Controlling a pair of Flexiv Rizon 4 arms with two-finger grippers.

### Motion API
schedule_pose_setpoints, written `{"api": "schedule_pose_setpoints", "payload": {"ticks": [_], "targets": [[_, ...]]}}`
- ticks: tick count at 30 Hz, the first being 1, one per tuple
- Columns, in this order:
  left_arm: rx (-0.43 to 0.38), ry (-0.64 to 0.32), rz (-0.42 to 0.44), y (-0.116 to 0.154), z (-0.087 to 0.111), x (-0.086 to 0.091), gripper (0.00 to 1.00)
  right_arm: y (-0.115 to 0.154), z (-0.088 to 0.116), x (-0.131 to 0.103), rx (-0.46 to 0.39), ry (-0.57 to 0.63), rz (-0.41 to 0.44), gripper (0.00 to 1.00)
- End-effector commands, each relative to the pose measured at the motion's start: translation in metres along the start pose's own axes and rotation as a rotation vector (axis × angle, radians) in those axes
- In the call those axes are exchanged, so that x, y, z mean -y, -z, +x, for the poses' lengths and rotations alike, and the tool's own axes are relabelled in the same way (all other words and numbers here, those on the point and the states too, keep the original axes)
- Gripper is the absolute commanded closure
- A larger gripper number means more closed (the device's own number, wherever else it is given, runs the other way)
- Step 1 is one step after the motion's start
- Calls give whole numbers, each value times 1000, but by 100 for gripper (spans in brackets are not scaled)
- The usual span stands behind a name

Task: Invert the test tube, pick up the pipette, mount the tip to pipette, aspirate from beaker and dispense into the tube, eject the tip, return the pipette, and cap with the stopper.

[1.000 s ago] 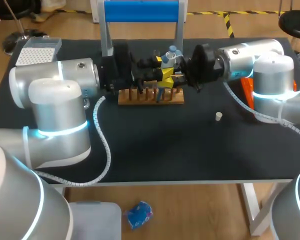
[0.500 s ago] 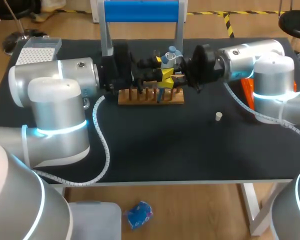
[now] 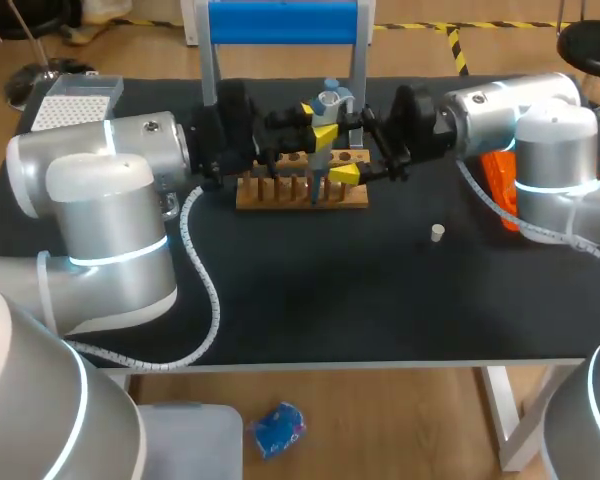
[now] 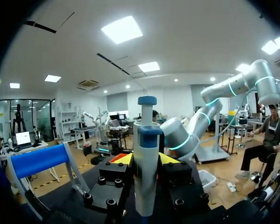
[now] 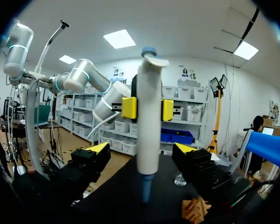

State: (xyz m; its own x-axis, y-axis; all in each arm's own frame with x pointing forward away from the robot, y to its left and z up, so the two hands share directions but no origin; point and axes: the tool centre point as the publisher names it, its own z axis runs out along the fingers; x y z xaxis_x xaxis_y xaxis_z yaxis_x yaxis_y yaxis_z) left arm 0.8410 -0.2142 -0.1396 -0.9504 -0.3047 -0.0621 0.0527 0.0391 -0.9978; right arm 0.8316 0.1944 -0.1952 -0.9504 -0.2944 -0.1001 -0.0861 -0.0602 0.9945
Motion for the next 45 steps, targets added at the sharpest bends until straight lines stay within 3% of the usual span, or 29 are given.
{"api": "schedule_pose_setpoints", "payload": {"ticks": [1,8,14,17,36,41,45], "targets": [[63,9,-24,9,-8,7,100,13,13,-9,47,-9,25,0],[181,31,-65,14,-40,16,100,36,16,-18,138,-28,45,0],[356,102,-94,18,-68,19,100,64,13,-29,244,-52,78,0],[428,134,-91,19,-79,19,100,76,9,-35,233,-15,86,0],[431,154,-75,19,-81,19,100,76,9,-35,233,-15,86,0],[553,190,-90,21,-112,17,100,88,-11,-34,357,-77,145,0],[653,241,-168,21,-134,12,100,95,-21,-33,428,-109,158,0]]}}
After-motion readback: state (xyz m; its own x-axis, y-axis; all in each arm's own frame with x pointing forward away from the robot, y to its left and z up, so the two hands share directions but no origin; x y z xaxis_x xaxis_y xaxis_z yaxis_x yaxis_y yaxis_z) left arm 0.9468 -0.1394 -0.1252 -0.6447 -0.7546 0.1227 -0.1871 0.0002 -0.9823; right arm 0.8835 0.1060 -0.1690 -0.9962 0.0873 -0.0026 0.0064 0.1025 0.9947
